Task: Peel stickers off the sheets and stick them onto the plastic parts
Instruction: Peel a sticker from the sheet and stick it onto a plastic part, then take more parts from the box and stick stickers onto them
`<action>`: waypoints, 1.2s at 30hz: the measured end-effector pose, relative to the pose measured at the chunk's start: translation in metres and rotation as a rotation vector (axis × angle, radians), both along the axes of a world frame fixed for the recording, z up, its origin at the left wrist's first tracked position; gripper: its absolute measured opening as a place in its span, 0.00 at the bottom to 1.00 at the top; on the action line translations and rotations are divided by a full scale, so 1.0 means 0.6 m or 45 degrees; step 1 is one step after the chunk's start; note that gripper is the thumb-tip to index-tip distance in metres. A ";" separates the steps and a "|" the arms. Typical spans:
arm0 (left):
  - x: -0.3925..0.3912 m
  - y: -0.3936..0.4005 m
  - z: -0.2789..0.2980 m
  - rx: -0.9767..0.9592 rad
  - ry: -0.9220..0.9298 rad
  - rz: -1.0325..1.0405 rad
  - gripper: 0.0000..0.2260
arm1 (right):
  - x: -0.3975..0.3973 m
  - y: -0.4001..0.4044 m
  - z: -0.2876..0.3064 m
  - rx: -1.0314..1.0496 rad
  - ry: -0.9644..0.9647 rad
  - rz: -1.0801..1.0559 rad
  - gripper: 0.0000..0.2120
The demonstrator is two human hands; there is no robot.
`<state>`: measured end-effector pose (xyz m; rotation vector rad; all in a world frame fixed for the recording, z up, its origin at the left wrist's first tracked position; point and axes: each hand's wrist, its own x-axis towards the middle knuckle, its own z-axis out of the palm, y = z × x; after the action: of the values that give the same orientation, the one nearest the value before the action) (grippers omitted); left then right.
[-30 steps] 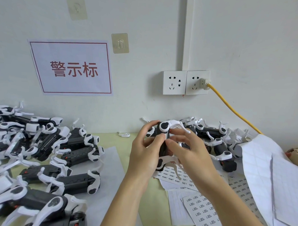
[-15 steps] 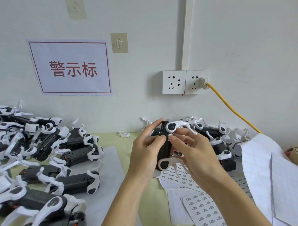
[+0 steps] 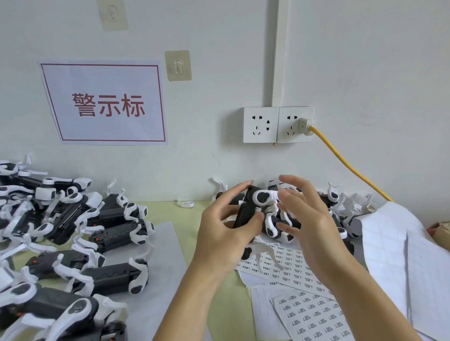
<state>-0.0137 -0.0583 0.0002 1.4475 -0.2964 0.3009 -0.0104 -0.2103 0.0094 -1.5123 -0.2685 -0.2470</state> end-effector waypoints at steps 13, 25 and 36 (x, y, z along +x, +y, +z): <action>0.015 0.008 -0.010 0.220 0.102 0.069 0.21 | 0.003 0.021 -0.009 0.087 -0.027 -0.091 0.11; 0.024 0.011 -0.004 -0.426 0.137 0.052 0.26 | -0.003 0.027 0.005 0.417 0.214 0.039 0.23; 0.028 0.017 -0.007 -0.345 0.168 0.180 0.18 | -0.028 -0.042 0.036 -0.475 0.439 0.155 0.32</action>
<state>0.0028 -0.0484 -0.0038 1.2158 -0.0428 0.3445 -0.0272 -0.2354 0.0309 -1.8672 -0.1327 0.1720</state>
